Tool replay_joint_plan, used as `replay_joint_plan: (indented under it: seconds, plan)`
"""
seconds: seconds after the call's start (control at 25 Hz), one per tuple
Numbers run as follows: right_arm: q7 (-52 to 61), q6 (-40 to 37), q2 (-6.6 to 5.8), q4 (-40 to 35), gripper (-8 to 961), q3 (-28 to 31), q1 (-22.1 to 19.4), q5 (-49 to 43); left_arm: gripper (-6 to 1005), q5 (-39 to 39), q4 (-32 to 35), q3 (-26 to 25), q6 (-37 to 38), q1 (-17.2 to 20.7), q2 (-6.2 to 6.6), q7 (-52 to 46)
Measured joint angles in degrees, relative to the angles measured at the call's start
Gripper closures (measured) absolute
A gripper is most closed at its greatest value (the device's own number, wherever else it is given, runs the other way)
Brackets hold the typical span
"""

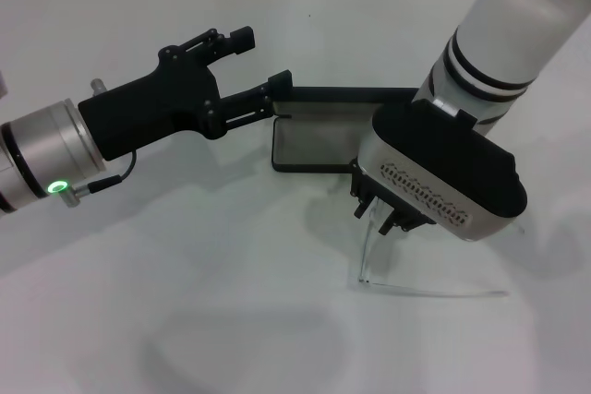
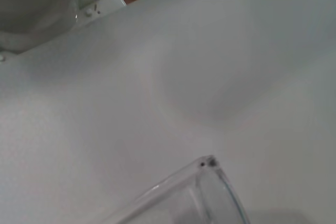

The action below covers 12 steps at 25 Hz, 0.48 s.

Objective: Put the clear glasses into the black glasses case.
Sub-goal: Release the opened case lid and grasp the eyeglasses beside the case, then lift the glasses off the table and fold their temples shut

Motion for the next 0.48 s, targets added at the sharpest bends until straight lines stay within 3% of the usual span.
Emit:
replay_joint_plan:
  seconds: [0.28, 0.48]
  plan:
    - [1.13, -0.20, 0.00, 0.31, 713, 1.34, 0.16, -0.31, 185, 0.11, 0.55, 0.20, 0.01, -0.08, 0.18, -2.84]
    - [1.68, -4.92, -0.14, -1.05, 869, 9.34, -1.15, -0.35, 187, 0.11, 0.68, 0.16, 0.59, -0.20, 0.43, -4.54]
